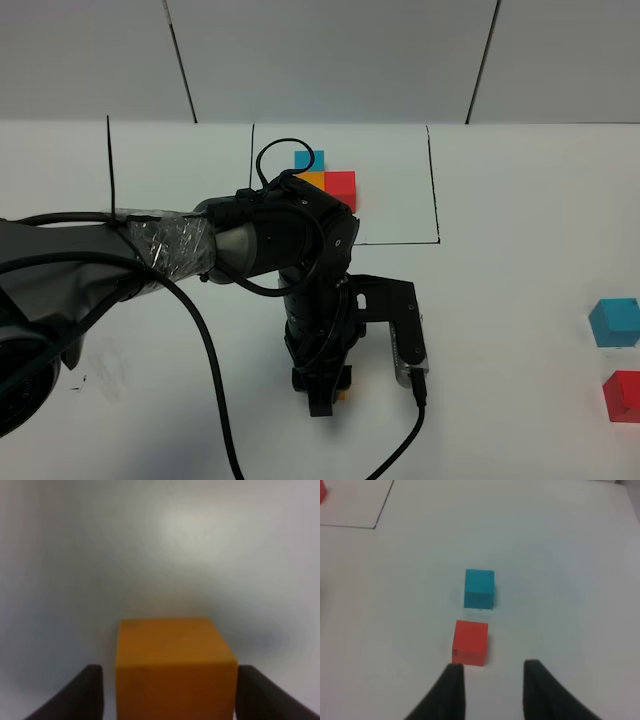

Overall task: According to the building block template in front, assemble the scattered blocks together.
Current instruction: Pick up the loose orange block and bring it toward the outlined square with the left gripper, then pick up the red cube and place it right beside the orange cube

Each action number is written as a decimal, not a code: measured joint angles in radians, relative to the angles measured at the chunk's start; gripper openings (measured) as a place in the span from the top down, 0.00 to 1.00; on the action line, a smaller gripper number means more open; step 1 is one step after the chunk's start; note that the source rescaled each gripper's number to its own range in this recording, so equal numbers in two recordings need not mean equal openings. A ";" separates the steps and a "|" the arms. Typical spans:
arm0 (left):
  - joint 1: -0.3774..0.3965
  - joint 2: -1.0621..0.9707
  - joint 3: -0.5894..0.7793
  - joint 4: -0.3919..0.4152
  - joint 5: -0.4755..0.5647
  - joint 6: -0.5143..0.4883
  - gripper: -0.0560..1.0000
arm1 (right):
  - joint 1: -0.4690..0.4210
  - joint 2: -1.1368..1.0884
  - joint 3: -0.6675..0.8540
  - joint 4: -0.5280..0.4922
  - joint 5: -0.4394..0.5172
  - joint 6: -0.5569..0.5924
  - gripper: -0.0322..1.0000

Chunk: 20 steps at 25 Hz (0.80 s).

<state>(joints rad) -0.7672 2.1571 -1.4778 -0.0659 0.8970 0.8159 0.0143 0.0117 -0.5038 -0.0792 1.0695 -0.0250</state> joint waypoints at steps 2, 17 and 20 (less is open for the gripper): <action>0.000 0.000 -0.002 0.000 0.011 -0.001 0.42 | 0.000 0.000 0.000 0.000 0.000 0.000 0.96; 0.000 -0.233 -0.229 0.120 0.294 -0.214 0.00 | 0.000 0.000 0.000 0.000 0.000 0.001 0.96; 0.000 -0.333 -0.267 0.234 0.295 -0.292 0.01 | 0.000 0.000 0.000 0.000 0.000 0.000 0.96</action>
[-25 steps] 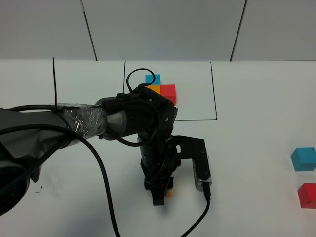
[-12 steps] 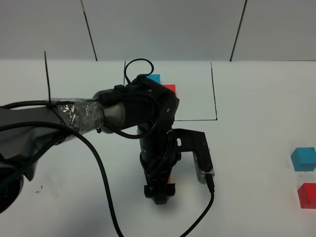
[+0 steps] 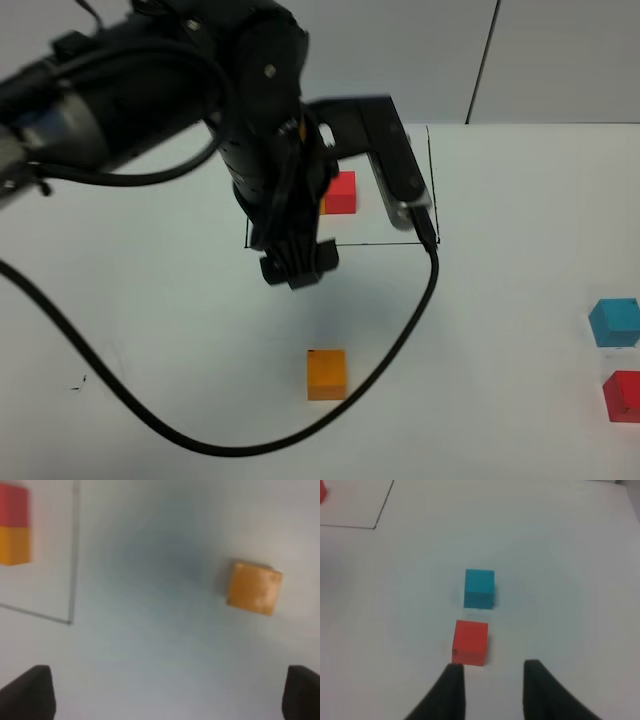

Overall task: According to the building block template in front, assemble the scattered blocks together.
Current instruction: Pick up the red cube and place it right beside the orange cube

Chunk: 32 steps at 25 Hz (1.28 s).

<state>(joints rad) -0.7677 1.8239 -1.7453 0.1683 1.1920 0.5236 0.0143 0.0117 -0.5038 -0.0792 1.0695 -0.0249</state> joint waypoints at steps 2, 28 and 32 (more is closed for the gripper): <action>0.000 -0.081 -0.005 0.089 0.001 -0.075 0.03 | 0.000 0.000 0.000 0.000 0.000 0.000 0.96; 0.042 -1.171 0.254 0.104 0.004 -0.476 0.30 | 0.000 0.000 0.000 0.000 0.000 0.001 0.96; 0.139 -1.258 0.426 0.046 0.004 -0.445 0.31 | 0.000 0.000 0.000 0.000 0.000 0.001 0.96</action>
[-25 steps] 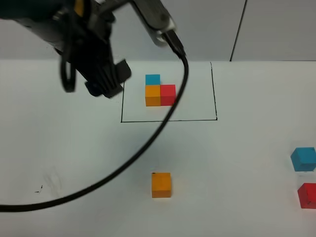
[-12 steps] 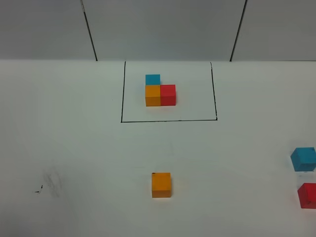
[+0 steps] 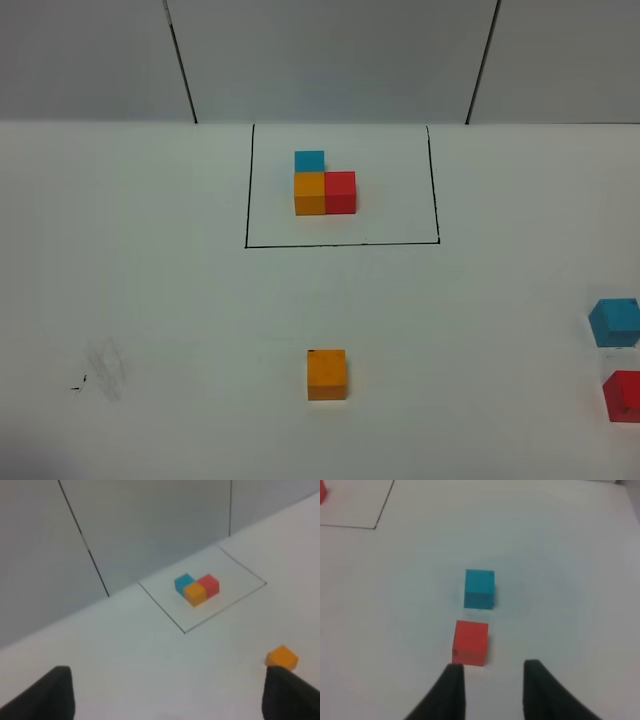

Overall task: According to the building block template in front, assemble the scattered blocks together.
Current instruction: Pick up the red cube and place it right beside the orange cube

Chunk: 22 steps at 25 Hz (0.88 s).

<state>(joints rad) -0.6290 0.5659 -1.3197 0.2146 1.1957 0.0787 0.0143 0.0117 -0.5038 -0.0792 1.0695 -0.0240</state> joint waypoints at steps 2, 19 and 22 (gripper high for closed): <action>0.061 -0.034 0.076 -0.054 0.000 0.014 0.31 | 0.000 0.000 0.000 0.000 0.000 0.000 0.96; 0.500 -0.525 0.536 -0.188 -0.068 -0.150 0.31 | 0.000 0.000 0.000 0.000 0.000 0.000 0.96; 0.540 -0.571 0.618 -0.163 -0.067 -0.166 0.31 | 0.000 0.000 0.000 0.000 0.000 0.000 0.96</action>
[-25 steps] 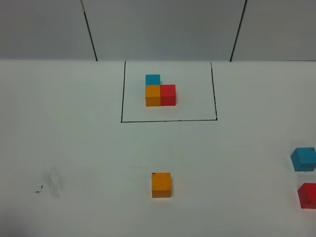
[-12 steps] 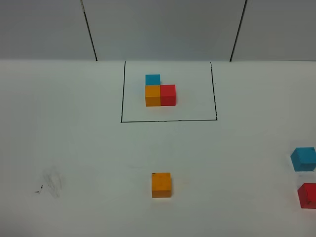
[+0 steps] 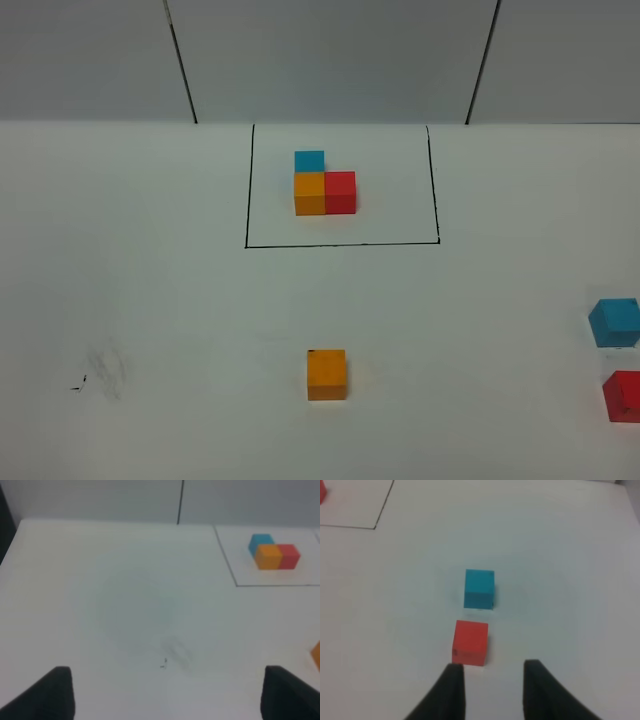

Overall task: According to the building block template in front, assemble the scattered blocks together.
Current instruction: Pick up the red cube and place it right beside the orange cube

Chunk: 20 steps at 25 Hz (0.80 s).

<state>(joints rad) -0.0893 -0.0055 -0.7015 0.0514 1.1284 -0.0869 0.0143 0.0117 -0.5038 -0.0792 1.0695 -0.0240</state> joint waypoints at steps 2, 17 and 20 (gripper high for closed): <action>0.017 0.000 0.053 0.014 -0.016 0.000 0.31 | 0.000 0.000 0.000 0.000 0.000 0.000 0.96; 0.026 0.000 0.193 0.050 -0.044 -0.046 0.31 | 0.000 0.000 0.000 0.000 0.000 0.000 0.96; 0.026 0.000 0.193 0.050 -0.044 -0.046 0.31 | 0.000 0.000 0.000 0.000 0.000 0.000 0.96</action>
<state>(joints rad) -0.0635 -0.0055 -0.5086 0.1018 1.0840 -0.1330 0.0143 0.0117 -0.5038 -0.0792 1.0695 -0.0241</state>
